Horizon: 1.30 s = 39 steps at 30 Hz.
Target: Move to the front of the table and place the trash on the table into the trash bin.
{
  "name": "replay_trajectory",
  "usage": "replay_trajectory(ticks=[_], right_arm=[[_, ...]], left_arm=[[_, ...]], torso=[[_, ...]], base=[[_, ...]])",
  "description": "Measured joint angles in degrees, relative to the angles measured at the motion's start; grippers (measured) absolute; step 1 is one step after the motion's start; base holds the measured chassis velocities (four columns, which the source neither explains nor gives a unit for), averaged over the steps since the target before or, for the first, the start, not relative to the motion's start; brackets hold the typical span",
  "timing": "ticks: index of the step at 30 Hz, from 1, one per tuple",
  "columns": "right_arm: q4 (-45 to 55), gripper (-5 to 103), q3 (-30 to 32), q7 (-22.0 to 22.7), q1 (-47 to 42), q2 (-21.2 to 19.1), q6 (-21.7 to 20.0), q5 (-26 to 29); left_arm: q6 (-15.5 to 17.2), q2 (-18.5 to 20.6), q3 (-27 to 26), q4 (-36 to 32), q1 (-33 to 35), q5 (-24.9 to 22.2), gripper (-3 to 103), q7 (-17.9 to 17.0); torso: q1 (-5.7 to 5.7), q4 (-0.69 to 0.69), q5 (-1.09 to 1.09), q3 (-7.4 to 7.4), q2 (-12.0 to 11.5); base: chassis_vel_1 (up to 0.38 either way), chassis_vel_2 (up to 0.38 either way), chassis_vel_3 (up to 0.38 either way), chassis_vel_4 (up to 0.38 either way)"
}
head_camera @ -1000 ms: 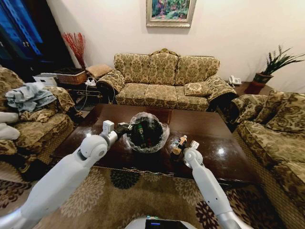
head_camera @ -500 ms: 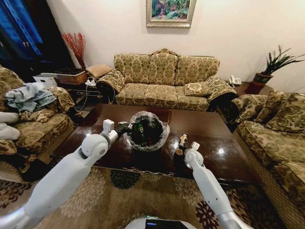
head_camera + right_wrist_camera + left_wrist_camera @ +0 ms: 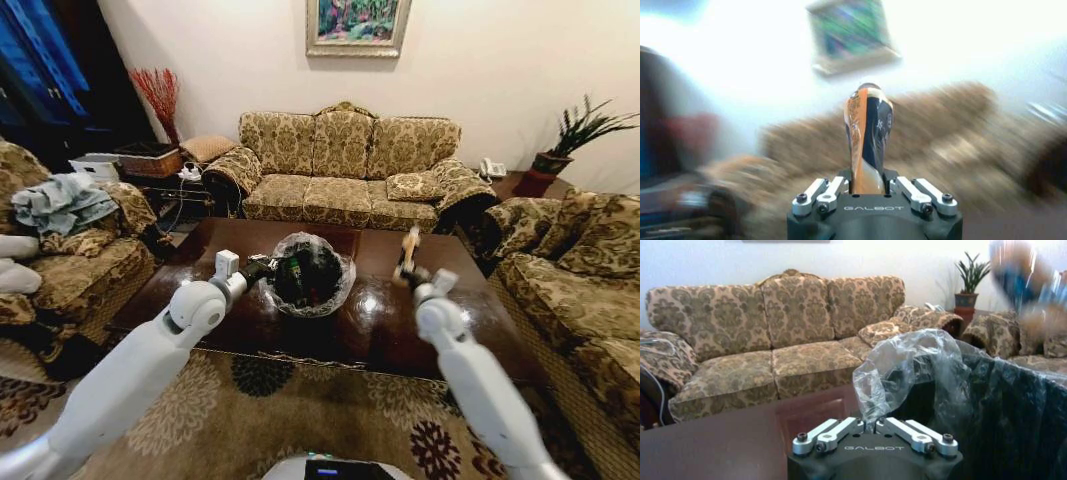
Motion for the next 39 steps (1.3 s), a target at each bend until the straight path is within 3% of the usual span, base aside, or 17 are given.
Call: replay_trajectory(ticks=[2, 4, 5, 7, 8, 9, 12, 19, 25, 27, 29, 30, 32, 34, 35, 37, 39], right_arm=[[1.68, 27, -0.26, -2.01, 0.91, -1.87, 0.35, 1.2], [6.07, 27, -2.67, -10.38, 4.77, -7.4, 1.2, 4.8], [6.07, 27, -2.67, -10.38, 4.77, -7.4, 1.2, 4.8], [6.7, 27, -5.55, -15.13, 6.93, -9.19, 1.78, 5.13], [5.98, 27, -9.87, -19.17, 8.93, -9.8, 3.31, 2.69], [5.98, 27, -9.87, -19.17, 8.93, -9.8, 3.31, 2.69], [5.01, 27, -17.87, -24.03, 11.39, -8.72, 4.94, -1.89], [2.46, 27, -30.04, -26.73, 13.76, -4.99, 6.84, -6.48], [2.84, 23, -30.4, -27.67, 12.17, -5.53, 5.59, -9.82], [3.03, 33, -28.72, -29.59, 10.61, -7.25, 5.77, -11.69], [3.05, 33, -28.25, -30.09, 10.22, -7.76, 5.81, -12.14], [3.05, 44, -27.51, -30.68, 9.51, -8.52, 6.02, -12.88], [2.95, 44, -27.2, -30.85, 9.2, -8.68, 6.19, -13.45], [1.69, 61, -26.68, -30.91, 8.59, -8.36, 6.97, -15.31], [1.69, 61, -26.68, -30.91, 8.59, -8.36, 6.97, -15.31], [0.09, 71, -26.16, -30.84, 7.97, -7.56, 8.04, -16.54], [-0.16, 71, -26.04, -30.77, 7.81, -7.39, 8.17, -16.67]], left_arm=[[0.06, 0.12, 0.29, 0.2, -0.3, -0.1, 4, 0.17], [0.55, 0.4, 1.43, 1.11, -1.74, -0.49, 4, 0.78], [0.55, 0.4, 1.43, 1.11, -1.74, -0.49, 4, 0.78], [1.0, 0.34, 1.83, 1.36, -2.25, -1.11, 4, 0.82], [1.32, 0.11, 2.16, 1.41, -2.33, -1.51, 4, 0.89], [1.32, 0.11, 2.16, 1.41, -2.33, -1.51, 4, 0.89], [1.59, -0.02, 2.34, 1.45, -1.96, -1.56, 4, 0.88], [1.96, 0.17, 1.81, 0.79, -1.29, -1.79, 4, 0.84], [1.98, 0.65, 0.71, 0.37, -0.51, -1.84, 4, 0.73], [1.98, 0.85, 0.45, 0.19, -0.33, -1.83, 4, 0.66], [1.98, 0.87, 0.42, 0.16, -0.33, -1.83, 4, 0.64], [1.98, 0.87, 0.41, 0.06, -0.38, -1.83, 4, 0.63], [1.98, 0.83, 0.41, 0.03, -0.49, -1.86, 4, 0.62], [1.98, 0.91, 0.44, -0.3, -0.83, -2.06, 4, 0.38], [1.98, 0.91, 0.44, -0.3, -0.83, -2.06, 4, 0.38], [2.06, 1.39, 0.24, -0.99, -0.93, -2.77, 4, 0.03], [2.08, 1.53, 0.06, -1.16, -0.92, -2.89, 4, -0.06]], torso=[[0.0, 0.0, 0.02, 0.0, 0.0], [0.0, 0.0, 0.0, 0.0, 0.0], [0.0, 0.0, 0.0, 0.0, 0.0], [0.0, -0.01, 0.02, 0.0, 0.0], [0.0, 0.0, 0.01, 0.01, 0.0], [0.0, 0.0, 0.01, 0.01, 0.0], [0.01, 0.01, 0.03, 0.02, 0.0], [0.01, 0.02, 0.02, 0.02, -0.01], [0.01, 0.02, 0.02, 0.02, -0.01], [0.01, 0.01, 0.02, 0.01, -0.01], [0.01, 0.01, 0.02, 0.01, 0.0], [0.01, 0.0, 0.02, 0.01, 0.0], [0.01, -0.01, 0.02, 0.01, 0.0], [0.01, 0.0, 0.02, 0.01, -0.01], [0.01, 0.0, 0.02, 0.01, -0.01], [0.01, 0.0, 0.02, 0.01, -0.01], [0.01, 0.01, 0.02, 0.01, -0.01]], base=[[0.0, 0.0, 0.0, 0.0], [0.0, 0.0, 0.0, 0.0], [0.0, 0.0, 0.0, 0.0], [0.0, 0.0, 0.0, 0.0], [0.0, 0.0, 0.0, 0.0], [0.0, 0.0, 0.0, 0.0], [0.0, 0.0, 0.0, 0.0], [0.0, 0.0, 0.0, 0.0], [0.0, 0.0, 0.0, 0.0], [0.0, 0.0, 0.0, 0.0], [0.0, 0.0, 0.0, 0.0], [0.0, 0.0, 0.0, 0.0], [0.0, 0.0, 0.0, 0.0], [0.0, 0.0, 0.0, 0.0], [0.0, 0.0, 0.0, 0.0], [0.0, 0.0, 0.0, 0.0], [0.0, 0.0, 0.0, 0.0]])
